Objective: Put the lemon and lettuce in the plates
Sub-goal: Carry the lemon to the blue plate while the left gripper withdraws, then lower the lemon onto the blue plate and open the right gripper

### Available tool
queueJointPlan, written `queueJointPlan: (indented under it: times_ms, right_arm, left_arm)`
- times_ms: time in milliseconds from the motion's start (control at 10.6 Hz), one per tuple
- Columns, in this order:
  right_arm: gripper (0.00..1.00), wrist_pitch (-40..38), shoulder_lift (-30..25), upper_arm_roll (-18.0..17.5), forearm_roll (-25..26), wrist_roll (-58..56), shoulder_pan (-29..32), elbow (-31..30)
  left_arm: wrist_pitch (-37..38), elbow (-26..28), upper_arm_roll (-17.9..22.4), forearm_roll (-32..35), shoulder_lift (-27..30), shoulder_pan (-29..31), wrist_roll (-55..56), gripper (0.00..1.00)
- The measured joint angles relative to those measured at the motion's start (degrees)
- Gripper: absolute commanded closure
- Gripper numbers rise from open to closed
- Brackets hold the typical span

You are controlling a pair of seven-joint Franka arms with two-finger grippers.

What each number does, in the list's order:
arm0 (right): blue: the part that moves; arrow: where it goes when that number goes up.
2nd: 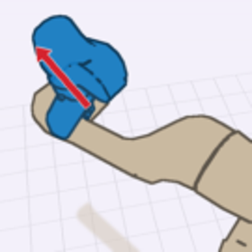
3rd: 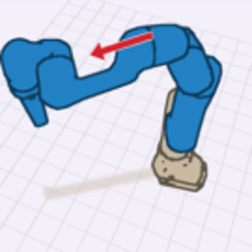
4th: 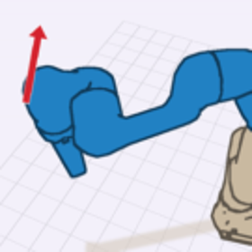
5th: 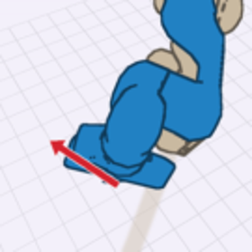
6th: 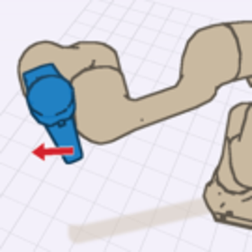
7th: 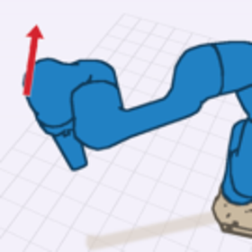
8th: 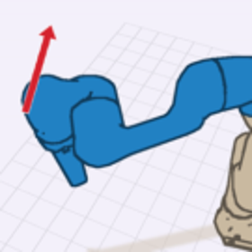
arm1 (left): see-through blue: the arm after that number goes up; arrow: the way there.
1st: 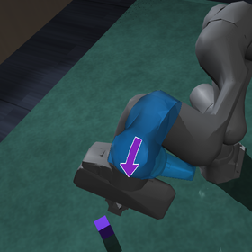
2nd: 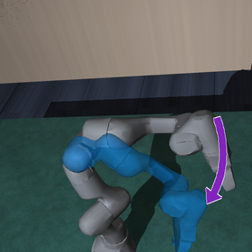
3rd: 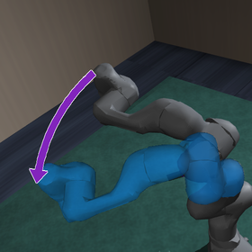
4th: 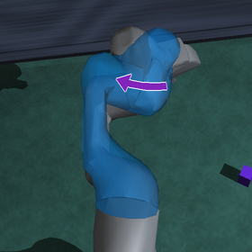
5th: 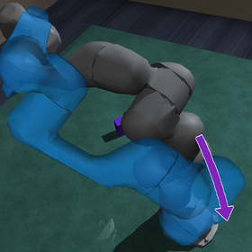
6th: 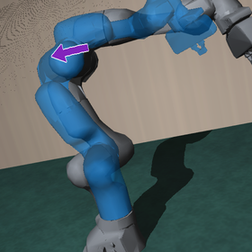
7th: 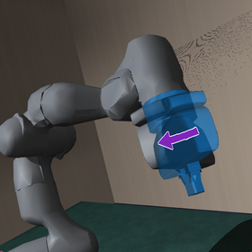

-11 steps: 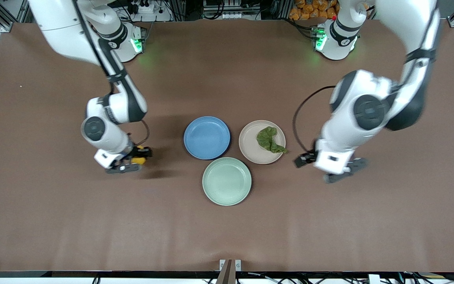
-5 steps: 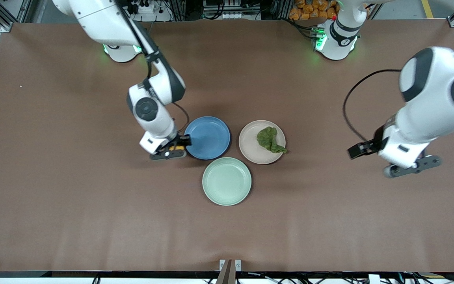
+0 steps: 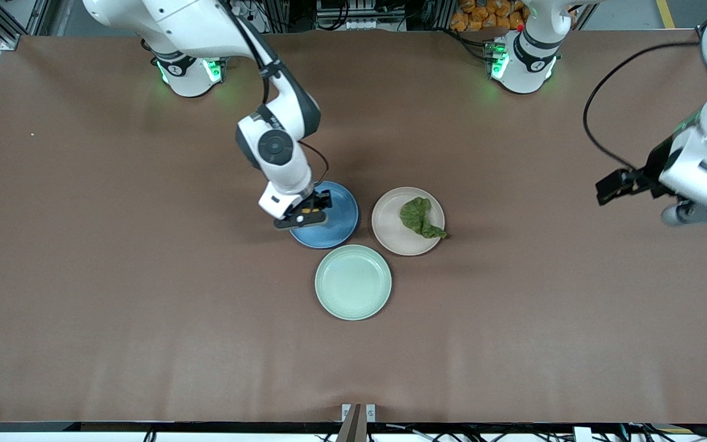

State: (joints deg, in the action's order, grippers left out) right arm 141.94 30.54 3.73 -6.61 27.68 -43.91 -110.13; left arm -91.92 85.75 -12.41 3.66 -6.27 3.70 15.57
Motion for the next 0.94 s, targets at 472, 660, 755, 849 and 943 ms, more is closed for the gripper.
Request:
queueJointPlan:
  times_ms: [472,660,755,849,943]
  right_arm:
    - [0.41,0.61,4.84,0.03,-0.03,1.46,-2.05,3.17]
    - [0.00,0.85,5.00,0.23,-0.05,1.49,-2.02,3.19]
    - [0.00,0.87,5.01,0.35,-0.06,1.50,-1.99,3.22]
    - [0.00,0.87,5.01,0.46,-0.06,1.51,-1.94,3.33]
    - [0.00,0.86,5.03,0.60,-0.07,1.51,-1.76,3.77]
  left_arm:
    - [3.98,0.60,0.00,-1.42,4.50,1.21,0.00,0.00]
    - [4.97,0.67,-0.02,-1.44,4.99,1.26,0.00,0.00]
    - [5.47,0.79,-0.03,-1.44,5.25,1.26,0.00,0.00]
    - [5.56,0.97,-0.03,-1.44,5.49,1.30,0.00,0.00]
    - [5.56,1.18,-0.03,-1.44,5.75,1.50,0.00,0.00]
